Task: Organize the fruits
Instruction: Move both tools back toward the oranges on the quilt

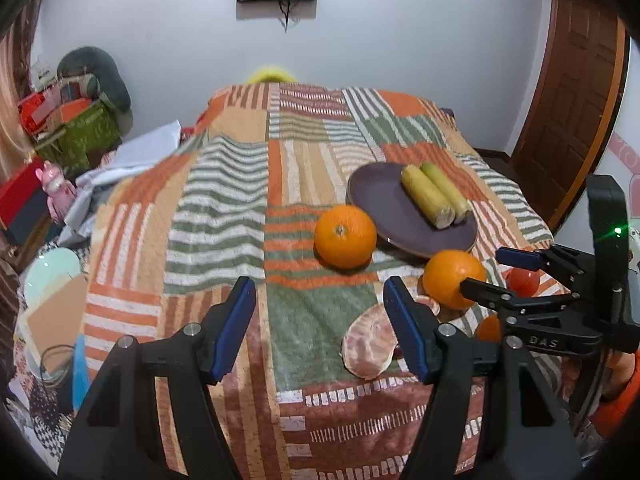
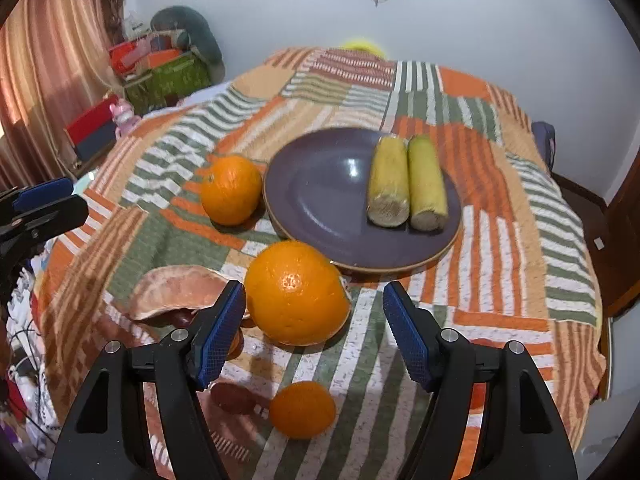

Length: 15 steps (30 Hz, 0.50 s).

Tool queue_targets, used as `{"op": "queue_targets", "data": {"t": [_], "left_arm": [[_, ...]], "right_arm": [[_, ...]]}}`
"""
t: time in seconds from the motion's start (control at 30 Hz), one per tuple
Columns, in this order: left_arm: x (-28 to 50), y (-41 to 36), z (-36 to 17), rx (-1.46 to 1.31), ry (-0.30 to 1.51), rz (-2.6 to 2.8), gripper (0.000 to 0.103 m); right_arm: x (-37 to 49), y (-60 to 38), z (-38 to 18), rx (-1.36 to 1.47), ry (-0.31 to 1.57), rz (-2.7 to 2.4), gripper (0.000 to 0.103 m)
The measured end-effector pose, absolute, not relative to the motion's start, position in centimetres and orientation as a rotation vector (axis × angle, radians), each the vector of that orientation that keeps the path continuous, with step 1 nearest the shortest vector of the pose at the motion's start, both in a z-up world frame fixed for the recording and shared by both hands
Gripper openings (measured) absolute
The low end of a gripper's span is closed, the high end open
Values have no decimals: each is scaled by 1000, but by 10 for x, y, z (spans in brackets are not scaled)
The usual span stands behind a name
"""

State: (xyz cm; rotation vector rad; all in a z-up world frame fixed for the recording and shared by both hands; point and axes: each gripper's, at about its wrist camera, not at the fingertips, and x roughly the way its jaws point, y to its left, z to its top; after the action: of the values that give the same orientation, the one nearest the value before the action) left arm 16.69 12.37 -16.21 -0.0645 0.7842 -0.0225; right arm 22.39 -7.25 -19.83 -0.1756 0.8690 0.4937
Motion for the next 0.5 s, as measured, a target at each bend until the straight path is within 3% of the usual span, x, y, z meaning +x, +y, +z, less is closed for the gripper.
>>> {"op": "queue_targets", "data": {"t": [0.37,0.5], "left_arm": [[180,127,-192,-110,862,-34,66],[185,124,-196,-103,876,-31,66]], "right_arm": [[231,-62,-218,-178,913,506,72],[233,-70,-217,-116,927,545,65]]}}
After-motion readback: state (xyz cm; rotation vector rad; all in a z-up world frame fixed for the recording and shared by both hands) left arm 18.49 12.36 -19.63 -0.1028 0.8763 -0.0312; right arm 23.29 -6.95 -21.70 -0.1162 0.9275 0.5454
